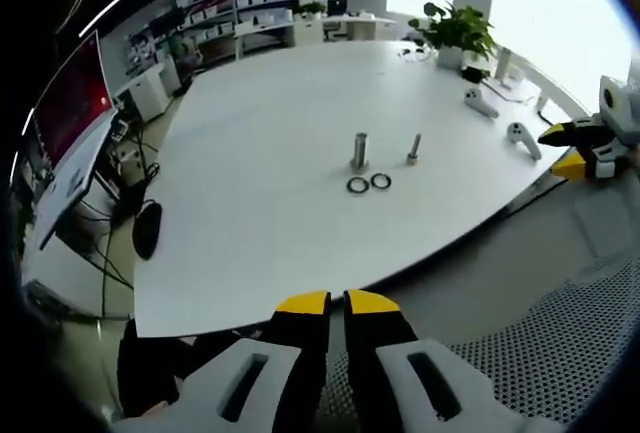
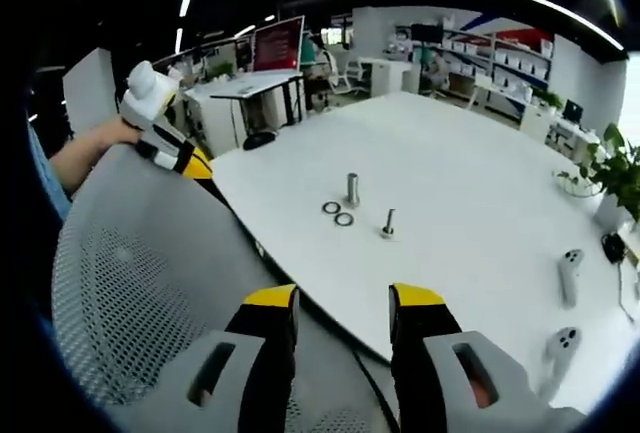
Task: Place the washer onto the threaded stud by aligning its center hole with the stud, sliding it down to the base, and recovering from edge contact or off-axis alignment until the washer reaches the visible bottom stop.
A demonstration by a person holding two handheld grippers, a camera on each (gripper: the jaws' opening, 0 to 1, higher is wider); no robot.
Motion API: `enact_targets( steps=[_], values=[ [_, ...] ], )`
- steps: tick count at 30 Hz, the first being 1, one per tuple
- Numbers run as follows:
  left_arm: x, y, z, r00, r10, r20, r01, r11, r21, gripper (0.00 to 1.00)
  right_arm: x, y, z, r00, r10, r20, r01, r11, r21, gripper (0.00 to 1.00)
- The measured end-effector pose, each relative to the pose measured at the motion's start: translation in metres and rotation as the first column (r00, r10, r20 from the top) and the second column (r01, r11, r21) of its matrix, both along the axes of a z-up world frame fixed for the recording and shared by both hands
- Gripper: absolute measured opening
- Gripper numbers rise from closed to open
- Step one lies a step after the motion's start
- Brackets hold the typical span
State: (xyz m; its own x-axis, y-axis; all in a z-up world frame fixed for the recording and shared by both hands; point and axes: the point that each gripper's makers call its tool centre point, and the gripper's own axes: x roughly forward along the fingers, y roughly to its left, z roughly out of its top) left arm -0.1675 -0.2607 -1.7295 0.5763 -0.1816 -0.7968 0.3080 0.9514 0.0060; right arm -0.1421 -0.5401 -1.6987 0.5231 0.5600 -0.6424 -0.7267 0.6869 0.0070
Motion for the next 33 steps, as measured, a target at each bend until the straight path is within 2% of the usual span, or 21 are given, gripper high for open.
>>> enact_targets(
  steps=[2, 8, 13, 26, 27, 28, 29, 33],
  values=[
    [0.000, 0.000, 0.000, 1.000, 0.003, -0.001, -0.003, 1.000, 0.001, 0.03, 0.002, -0.002, 0.001, 1.000, -0.019, 0.013, 0.019, 1.000, -0.002, 0.36],
    [-0.002, 0.000, 0.000, 1.000, 0.004, -0.004, -0.004, 1.000, 0.001, 0.03, -0.001, -0.005, -0.005, 0.999, -0.028, -0.019, 0.027, 0.999, -0.038, 0.34],
    [-0.001, 0.001, 0.002, 1.000, 0.013, 0.009, -0.013, 1.000, -0.005, 0.03, -0.004, -0.002, -0.007, 0.999, -0.002, -0.033, 0.001, 0.999, -0.042, 0.31],
    [-0.001, 0.001, 0.001, 1.000, 0.009, 0.001, -0.009, 1.000, 0.001, 0.03, -0.007, 0.002, -0.008, 0.998, 0.036, -0.042, -0.038, 0.998, -0.045, 0.31],
    [0.000, 0.001, 0.001, 1.000, 0.008, 0.002, -0.008, 1.000, 0.001, 0.03, -0.007, 0.003, -0.007, 0.998, 0.046, -0.037, -0.048, 0.998, -0.039, 0.31],
    [-0.001, 0.001, 0.000, 1.000, 0.005, 0.000, -0.005, 1.000, 0.002, 0.03, -0.005, 0.008, 0.001, 0.998, 0.061, 0.005, -0.061, 0.998, -0.005, 0.31],
    [-0.001, 0.001, 0.000, 1.000, 0.004, -0.002, -0.004, 1.000, 0.003, 0.03, -0.005, 0.007, 0.002, 0.998, 0.056, 0.010, -0.056, 0.998, -0.002, 0.31],
    [-0.001, 0.000, 0.000, 1.000, 0.004, -0.003, -0.004, 1.000, 0.003, 0.03, -0.009, 0.007, -0.003, 0.997, 0.073, -0.018, -0.074, 0.997, -0.023, 0.31]
  ],
)
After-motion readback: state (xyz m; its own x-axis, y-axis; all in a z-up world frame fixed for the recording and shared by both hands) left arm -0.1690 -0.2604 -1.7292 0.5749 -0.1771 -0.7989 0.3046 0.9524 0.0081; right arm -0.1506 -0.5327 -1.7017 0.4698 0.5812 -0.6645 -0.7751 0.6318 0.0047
